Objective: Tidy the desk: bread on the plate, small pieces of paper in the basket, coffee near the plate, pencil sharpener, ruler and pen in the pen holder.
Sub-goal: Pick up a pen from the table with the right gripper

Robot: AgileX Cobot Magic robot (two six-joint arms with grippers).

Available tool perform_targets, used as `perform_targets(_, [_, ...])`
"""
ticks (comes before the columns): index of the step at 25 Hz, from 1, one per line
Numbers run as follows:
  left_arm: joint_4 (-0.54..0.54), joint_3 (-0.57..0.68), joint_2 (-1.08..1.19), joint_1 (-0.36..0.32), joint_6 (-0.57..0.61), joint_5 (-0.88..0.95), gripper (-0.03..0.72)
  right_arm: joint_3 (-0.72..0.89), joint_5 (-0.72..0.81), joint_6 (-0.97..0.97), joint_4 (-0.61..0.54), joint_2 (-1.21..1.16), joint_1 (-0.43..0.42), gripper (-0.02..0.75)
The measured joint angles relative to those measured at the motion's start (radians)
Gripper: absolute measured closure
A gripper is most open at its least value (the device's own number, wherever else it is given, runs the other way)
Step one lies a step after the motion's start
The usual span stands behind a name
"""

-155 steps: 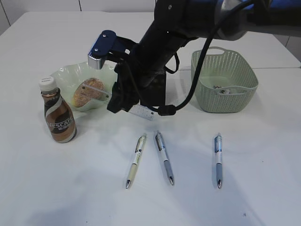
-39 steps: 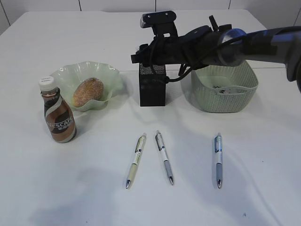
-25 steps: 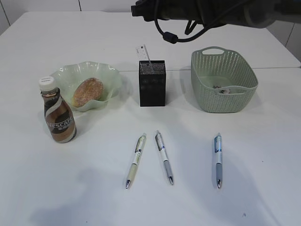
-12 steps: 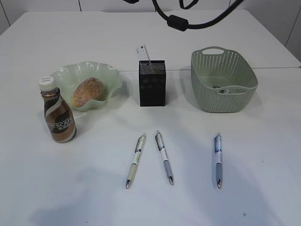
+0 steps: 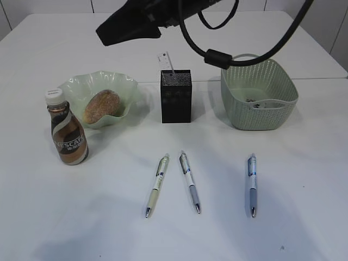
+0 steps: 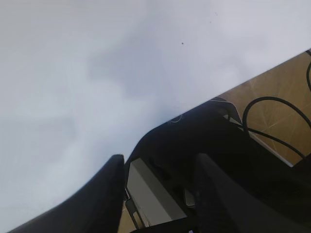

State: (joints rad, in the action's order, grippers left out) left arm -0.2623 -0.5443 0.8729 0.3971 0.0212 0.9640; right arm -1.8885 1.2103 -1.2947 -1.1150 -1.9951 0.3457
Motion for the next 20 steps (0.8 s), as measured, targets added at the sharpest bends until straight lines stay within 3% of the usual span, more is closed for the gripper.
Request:
perform_targets(4, [0.0,0.0,0.0,0.0,0.0,0.009,0.36,0.0,0.002,0.013,0.012,0.0,0.0,0.35])
perform_targets(8, [0.0,0.0,0.0,0.0,0.0,0.011,0.36,-0.002,0.006,0.114,0.197,0.001,0.0,0.35])
perform_targets(13, [0.0,0.0,0.0,0.0,0.0,0.013,0.36,-0.002,0.013,0.36,0.68,0.002,0.0,0.35])
perform_targets(16, [0.0,0.0,0.0,0.0,0.0,0.015,0.36,-0.002,0.015,0.419,0.77,0.002,0.0,0.35])
perform_targets(17, [0.0,0.0,0.0,0.0,0.0,0.02,0.36,-0.002,0.015,0.496,0.903,0.002,0.0,0.35])
perform_targets(20, [0.0,0.0,0.0,0.0,0.0,0.032,0.36,-0.002,0.017,0.645,1.064,0.002,0.0,0.35])
